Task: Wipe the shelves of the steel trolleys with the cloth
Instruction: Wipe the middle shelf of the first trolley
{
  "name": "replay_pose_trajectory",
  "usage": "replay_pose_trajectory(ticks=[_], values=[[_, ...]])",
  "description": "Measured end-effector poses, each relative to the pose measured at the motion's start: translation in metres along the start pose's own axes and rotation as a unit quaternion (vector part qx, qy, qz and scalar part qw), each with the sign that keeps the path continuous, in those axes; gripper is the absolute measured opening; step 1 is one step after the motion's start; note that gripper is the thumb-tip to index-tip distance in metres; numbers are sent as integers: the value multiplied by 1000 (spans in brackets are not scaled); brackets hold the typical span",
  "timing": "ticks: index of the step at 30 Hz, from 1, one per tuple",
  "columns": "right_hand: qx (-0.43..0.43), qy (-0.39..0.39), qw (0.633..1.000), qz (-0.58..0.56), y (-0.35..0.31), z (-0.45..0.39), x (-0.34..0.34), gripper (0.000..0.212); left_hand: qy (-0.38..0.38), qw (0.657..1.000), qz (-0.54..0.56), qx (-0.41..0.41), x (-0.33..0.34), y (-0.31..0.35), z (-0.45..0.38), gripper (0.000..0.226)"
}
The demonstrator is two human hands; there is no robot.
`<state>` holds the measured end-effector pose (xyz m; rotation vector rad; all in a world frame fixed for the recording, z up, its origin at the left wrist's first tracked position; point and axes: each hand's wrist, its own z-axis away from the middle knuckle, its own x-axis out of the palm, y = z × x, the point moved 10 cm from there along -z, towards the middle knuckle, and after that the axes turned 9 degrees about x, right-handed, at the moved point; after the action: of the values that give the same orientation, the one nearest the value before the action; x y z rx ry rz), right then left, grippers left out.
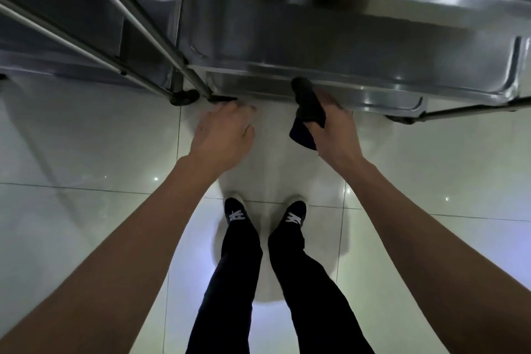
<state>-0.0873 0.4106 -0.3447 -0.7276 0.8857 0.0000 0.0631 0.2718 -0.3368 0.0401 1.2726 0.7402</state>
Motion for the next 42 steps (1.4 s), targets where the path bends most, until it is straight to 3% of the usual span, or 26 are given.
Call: replay_pose_trajectory(ticks=[4, 13, 24, 28, 35, 42], values=[[-10, 16, 999, -35, 4, -39, 16, 64, 16, 999, -20, -19, 21, -29, -30, 42], [-89, 92, 991, 37, -38, -142, 22, 67, 93, 995, -40, 21, 21, -70, -99, 42], [-123, 7, 985, 124, -38, -191, 98, 80, 212, 971, -91, 58, 29, -100, -129, 27], [-137, 50, 981, 130, -36, -208, 97, 56, 275, 952, -108, 81, 32, -97, -119, 26], [-168, 75, 958, 219, -37, -221, 105, 55, 312, 940, -123, 63, 48, -103, -116, 33], [-190, 113, 957, 189, -46, -197, 95, 53, 304, 940, -149, 39, 41, -115, -97, 41]])
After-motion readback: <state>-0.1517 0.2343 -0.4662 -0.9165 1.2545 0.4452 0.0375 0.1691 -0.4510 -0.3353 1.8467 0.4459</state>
